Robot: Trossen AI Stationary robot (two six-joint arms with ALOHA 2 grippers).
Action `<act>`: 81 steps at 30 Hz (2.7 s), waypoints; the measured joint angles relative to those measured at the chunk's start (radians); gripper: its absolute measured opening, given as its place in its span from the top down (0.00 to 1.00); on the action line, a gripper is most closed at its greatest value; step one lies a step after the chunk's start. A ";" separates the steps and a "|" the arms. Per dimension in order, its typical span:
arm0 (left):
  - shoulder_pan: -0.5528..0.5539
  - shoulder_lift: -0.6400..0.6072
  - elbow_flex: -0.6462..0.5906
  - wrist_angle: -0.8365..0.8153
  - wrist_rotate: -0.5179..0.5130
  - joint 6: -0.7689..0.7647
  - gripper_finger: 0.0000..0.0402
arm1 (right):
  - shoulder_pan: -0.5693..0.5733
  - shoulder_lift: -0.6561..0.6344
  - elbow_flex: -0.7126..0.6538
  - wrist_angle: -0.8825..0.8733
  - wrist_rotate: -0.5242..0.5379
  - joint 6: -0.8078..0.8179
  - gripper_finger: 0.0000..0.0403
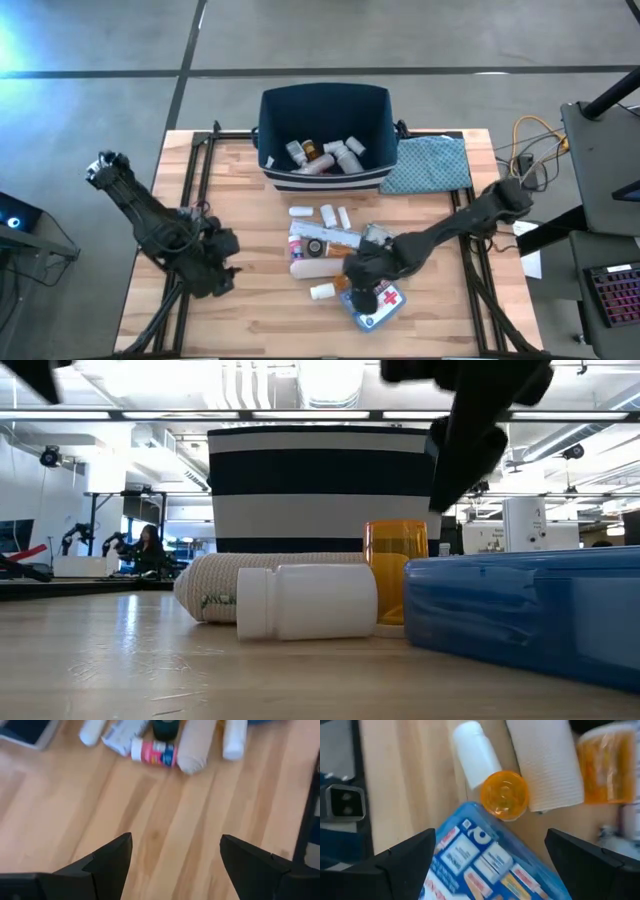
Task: Pick & place medical supplies in basket/bin
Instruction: Put the orange medicine bottle into the blue bin, then put the white bandage into the blue bin
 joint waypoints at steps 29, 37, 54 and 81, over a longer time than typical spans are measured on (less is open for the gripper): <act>-0.132 -0.214 -0.159 0.002 -0.036 -0.127 0.31 | -0.025 0.243 0.254 -0.135 0.049 0.187 0.61; -0.132 -0.214 -0.160 0.002 -0.038 -0.108 0.31 | -0.066 0.154 0.448 -0.197 0.147 0.157 0.61; -0.125 -0.212 -0.160 0.010 -0.196 -0.199 0.31 | -0.607 0.056 0.922 -0.500 0.406 -0.062 0.41; 0.791 0.219 -0.291 0.841 0.174 1.038 0.48 | -0.704 0.014 0.943 -0.657 0.255 -0.865 0.06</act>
